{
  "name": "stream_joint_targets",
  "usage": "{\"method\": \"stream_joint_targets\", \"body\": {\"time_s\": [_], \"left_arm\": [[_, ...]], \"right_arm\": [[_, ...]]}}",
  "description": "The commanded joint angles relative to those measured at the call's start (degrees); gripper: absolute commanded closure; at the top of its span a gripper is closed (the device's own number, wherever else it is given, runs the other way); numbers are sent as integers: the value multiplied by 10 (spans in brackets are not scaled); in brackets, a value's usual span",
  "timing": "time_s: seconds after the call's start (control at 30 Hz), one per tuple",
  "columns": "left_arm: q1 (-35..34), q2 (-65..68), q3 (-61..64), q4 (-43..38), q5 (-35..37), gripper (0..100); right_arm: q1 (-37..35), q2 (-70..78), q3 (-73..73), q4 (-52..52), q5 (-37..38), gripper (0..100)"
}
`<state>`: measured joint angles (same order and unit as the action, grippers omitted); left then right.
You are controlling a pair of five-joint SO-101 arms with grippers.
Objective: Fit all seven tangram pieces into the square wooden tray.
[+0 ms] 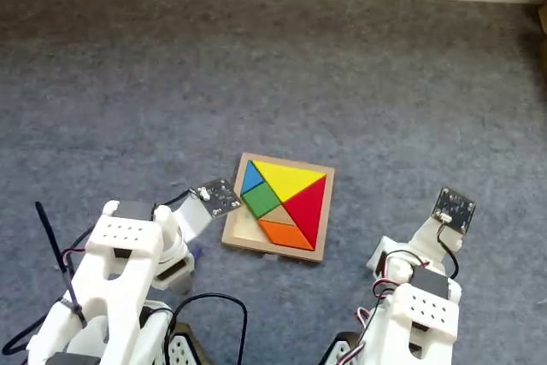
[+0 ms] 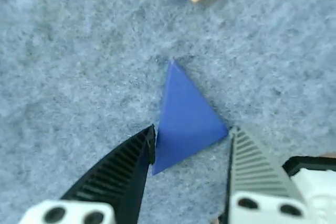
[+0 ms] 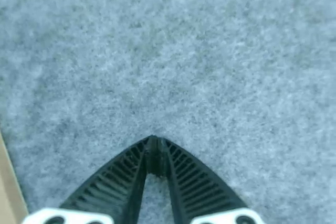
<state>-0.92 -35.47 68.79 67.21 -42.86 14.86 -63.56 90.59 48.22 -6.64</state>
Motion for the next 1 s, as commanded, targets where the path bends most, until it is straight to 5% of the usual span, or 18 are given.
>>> {"method": "stream_joint_targets", "body": {"time_s": [0.0,0.33,0.57,0.77,0.97], "left_arm": [[29,-9,7,-5,14,809],[44,-16,6,4,42,870],[44,-89,-102,143,42,880],[59,-136,-144,165,40,880],[56,-105,-145,122,128,743]], "right_arm": [[17,1,1,-2,7,992],[18,1,1,-2,7,992],[18,1,1,-2,7,992],[18,1,1,-2,7,992],[18,1,1,-2,7,992]]}}
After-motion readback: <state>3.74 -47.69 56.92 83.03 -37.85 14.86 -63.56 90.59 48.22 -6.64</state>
